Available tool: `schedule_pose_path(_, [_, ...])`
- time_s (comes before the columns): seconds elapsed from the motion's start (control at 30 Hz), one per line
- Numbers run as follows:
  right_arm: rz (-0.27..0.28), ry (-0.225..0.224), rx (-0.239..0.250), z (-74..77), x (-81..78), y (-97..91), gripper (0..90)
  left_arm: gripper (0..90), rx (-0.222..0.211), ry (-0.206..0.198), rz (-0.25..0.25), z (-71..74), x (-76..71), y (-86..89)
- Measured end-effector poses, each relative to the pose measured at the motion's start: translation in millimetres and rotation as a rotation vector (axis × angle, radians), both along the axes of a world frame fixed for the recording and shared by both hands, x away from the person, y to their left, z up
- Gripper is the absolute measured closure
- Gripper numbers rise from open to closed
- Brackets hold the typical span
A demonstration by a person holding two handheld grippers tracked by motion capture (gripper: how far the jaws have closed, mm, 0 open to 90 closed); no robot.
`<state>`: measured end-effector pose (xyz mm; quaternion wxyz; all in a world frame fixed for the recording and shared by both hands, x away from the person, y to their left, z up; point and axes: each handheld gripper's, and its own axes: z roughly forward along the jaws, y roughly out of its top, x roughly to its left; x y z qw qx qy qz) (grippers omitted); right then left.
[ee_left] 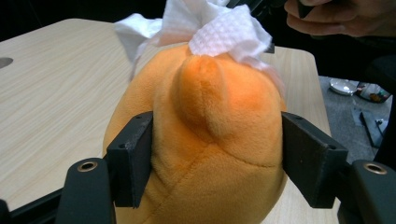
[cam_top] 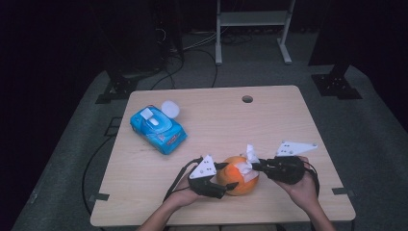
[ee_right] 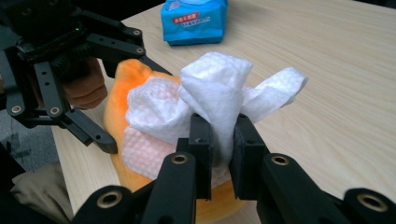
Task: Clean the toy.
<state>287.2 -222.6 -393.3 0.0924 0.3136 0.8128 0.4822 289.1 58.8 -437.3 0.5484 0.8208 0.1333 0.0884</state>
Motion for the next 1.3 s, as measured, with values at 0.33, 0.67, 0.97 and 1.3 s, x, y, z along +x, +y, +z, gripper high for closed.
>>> schedule_pose_path(0.33, [0.05,-0.04,-0.006,11.2,-5.6,25.3,79.8,36.6,-0.037,0.041,0.059,7.6,6.9,14.0])
schedule_pose_path(0.67, [0.087,-0.029,0.028,14.2,20.5,56.2,79.9,38.6,-0.032,-0.017,0.136,22.4,12.6,32.4])
schedule_pose_path(0.97, [0.095,0.008,0.035,13.3,35.4,65.6,79.8,35.1,-0.032,0.008,0.131,15.6,13.2,32.6])
schedule_pose_path(1.3, [0.131,0.071,0.01,-0.3,26.4,47.4,79.6,20.5,-0.014,0.049,0.058,10.9,15.4,27.7])
